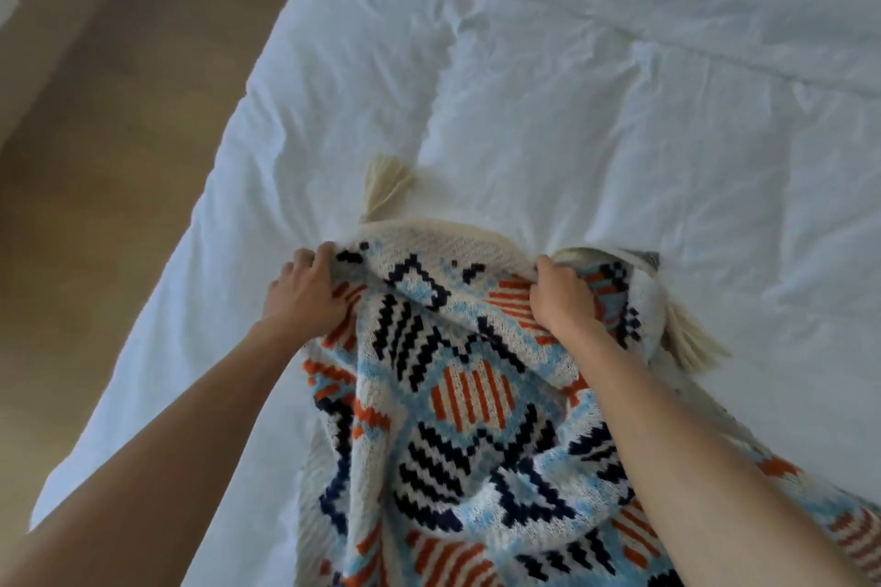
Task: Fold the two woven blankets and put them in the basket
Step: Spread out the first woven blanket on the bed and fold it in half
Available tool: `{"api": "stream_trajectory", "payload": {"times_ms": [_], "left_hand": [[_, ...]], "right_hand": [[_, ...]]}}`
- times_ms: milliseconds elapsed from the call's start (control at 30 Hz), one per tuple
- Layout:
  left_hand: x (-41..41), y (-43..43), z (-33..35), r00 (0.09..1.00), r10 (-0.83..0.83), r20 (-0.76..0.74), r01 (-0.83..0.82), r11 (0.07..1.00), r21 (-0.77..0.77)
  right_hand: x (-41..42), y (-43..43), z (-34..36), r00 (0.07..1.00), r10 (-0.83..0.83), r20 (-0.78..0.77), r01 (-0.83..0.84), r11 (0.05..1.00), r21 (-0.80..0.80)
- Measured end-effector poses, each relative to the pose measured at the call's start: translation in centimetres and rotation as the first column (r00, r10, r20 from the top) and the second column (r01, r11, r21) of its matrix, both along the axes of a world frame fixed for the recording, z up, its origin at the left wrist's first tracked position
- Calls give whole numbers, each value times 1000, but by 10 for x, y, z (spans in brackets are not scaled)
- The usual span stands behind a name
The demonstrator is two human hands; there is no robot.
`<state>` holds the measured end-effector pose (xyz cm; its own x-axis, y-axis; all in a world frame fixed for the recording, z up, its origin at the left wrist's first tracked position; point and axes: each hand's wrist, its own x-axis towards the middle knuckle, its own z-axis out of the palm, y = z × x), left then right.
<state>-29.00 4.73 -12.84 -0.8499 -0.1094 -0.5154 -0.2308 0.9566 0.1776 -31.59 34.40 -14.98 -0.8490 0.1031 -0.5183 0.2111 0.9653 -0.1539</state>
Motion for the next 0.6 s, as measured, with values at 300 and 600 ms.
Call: {"api": "stream_trajectory", "payload": {"times_ms": [300, 600], "left_hand": [[5, -71, 30, 980, 162, -119, -183, 966, -185], [43, -117, 21, 940, 337, 60, -332, 940, -81]], "right_hand": [[-117, -85, 76, 886, 40, -462, -149, 968, -201], [-86, -201, 42, 930, 359, -75, -364, 876, -317]]}}
